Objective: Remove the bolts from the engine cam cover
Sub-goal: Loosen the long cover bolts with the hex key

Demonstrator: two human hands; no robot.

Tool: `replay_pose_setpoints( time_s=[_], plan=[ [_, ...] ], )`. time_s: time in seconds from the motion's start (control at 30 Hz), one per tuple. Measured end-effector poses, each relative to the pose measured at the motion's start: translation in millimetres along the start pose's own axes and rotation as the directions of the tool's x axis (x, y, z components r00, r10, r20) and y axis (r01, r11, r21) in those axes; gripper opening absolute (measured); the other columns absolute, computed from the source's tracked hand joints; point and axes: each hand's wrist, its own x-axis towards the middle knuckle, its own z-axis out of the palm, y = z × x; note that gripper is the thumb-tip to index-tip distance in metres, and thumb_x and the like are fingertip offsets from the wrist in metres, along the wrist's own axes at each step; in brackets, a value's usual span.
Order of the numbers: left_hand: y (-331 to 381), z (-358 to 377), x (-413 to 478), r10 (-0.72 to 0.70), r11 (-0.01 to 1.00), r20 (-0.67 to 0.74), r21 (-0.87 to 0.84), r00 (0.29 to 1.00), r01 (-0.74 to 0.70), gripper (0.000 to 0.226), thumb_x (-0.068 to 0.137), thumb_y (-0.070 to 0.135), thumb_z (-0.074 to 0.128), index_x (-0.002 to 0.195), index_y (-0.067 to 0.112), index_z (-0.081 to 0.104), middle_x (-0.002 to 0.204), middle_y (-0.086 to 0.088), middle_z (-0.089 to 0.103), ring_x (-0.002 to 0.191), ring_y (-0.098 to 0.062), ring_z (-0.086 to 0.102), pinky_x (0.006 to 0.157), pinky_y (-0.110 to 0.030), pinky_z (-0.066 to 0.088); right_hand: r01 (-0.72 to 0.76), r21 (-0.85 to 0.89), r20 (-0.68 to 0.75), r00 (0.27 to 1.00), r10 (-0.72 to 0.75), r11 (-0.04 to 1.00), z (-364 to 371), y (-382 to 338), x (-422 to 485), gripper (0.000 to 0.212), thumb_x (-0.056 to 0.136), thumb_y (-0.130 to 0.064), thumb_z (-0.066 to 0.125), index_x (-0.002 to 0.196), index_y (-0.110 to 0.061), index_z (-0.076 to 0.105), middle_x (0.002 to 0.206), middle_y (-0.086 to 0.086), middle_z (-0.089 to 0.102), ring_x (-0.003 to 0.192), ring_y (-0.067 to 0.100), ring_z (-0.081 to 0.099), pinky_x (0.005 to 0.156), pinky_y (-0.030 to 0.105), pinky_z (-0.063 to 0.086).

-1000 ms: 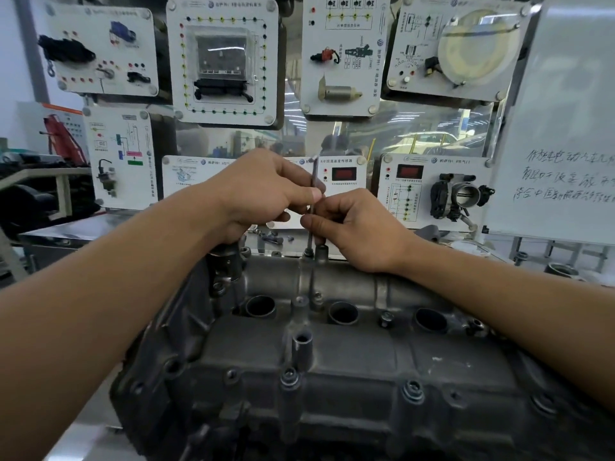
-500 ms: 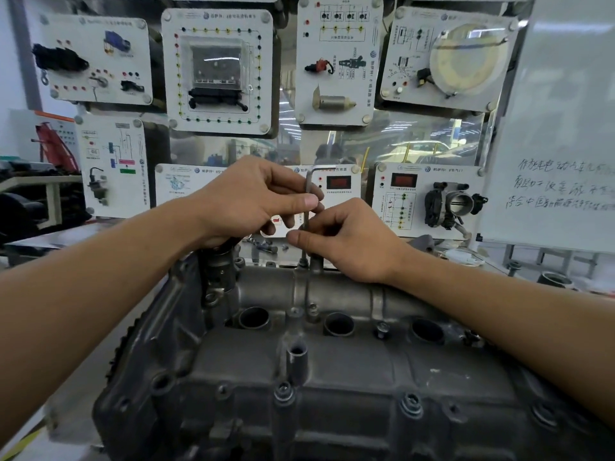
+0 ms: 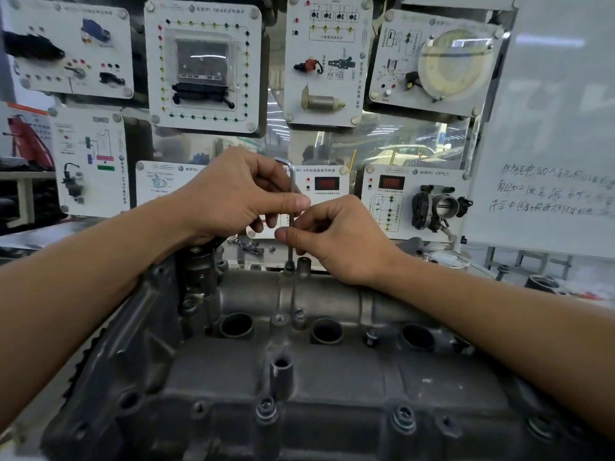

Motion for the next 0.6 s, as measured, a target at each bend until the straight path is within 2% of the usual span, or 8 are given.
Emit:
replay_pose_setpoints(
  time_s=[0.17,0.27,0.37,0.43,0.53,0.6],
  plan=[
    [0.8,1.7,0.0,-0.004,1.0,-0.017,-0.006,1.0,0.004,0.021,0.066,0.03,0.081,0.074,0.012,0.075,0.059,0.0,0.069,0.049,-0.008,0.058,0.043,-0.018,0.046,-0.023,0.005,-0.042,0.999,0.023,1.0,0.6,-3.3,-0.3,0.019,0.077,-0.021,0.084,0.066,-0.009,0.075,0.063,0.017,0.069,0.052,0.013,0.05,0.053,0.025,0.041],
    [1.0,0.5,-1.2,-0.01,1.0,0.043,0.018,0.999,0.01,0.026,0.068,0.036,0.076,0.086,0.018,0.078,0.074,-0.002,0.074,0.061,-0.008,0.063,0.05,-0.019,0.05,0.002,-0.006,-0.031,1.0,-0.003,1.0,-0.4,-3.9,-1.3,0.022,0.082,-0.017,0.08,0.065,-0.004,0.072,0.064,0.02,0.068,0.053,0.015,0.051,0.053,0.026,0.042],
    [-0.4,-3.4,-3.4,-0.027,1.0,0.105,0.009,0.994,0.026,0.024,0.075,0.028,0.072,0.099,0.024,0.075,0.092,-0.001,0.077,0.077,-0.007,0.068,0.061,-0.02,0.054,0.008,-0.016,0.015,1.0,-0.008,1.0,-2.4,-5.4,-4.1,0.024,0.087,-0.017,0.075,0.069,0.0,0.071,0.068,0.03,0.063,0.055,0.017,0.045,0.054,0.028,0.038],
    [-0.9,-5.9,-5.2,-0.033,0.999,0.135,0.016,0.99,0.031,0.022,0.082,0.022,0.07,0.102,0.026,0.074,0.098,0.003,0.077,0.081,-0.004,0.068,0.062,-0.019,0.054,0.009,-0.018,0.065,0.998,-0.008,1.0,-3.5,-6.9,-5.4,0.025,0.09,-0.017,0.072,0.071,0.0,0.071,0.068,0.034,0.059,0.056,0.018,0.041,0.054,0.028,0.034],
    [0.3,-5.6,-6.3,-0.049,0.999,0.14,0.028,0.989,0.045,0.019,0.081,0.025,0.07,0.099,0.025,0.077,0.097,0.003,0.077,0.075,-0.004,0.062,0.056,-0.015,0.049,0.016,-0.013,0.14,0.99,-0.014,1.0,-4.8,-6.5,-5.4,0.033,0.095,-0.015,0.065,0.065,-0.002,0.065,0.057,0.024,0.047,0.053,0.018,0.034,0.052,0.028,0.029],
    [1.8,-3.8,-5.8,-0.062,0.998,0.105,-0.006,0.993,0.063,0.021,0.072,0.031,0.073,0.091,0.023,0.079,0.086,0.001,0.076,0.066,-0.004,0.057,0.049,-0.016,0.046,0.003,0.004,0.153,0.988,-0.004,1.0,-5.7,-4.9,-4.9,0.032,0.096,-0.016,0.064,0.065,-0.006,0.065,0.058,0.014,0.046,0.053,0.016,0.033,0.051,0.027,0.028]
  ],
)
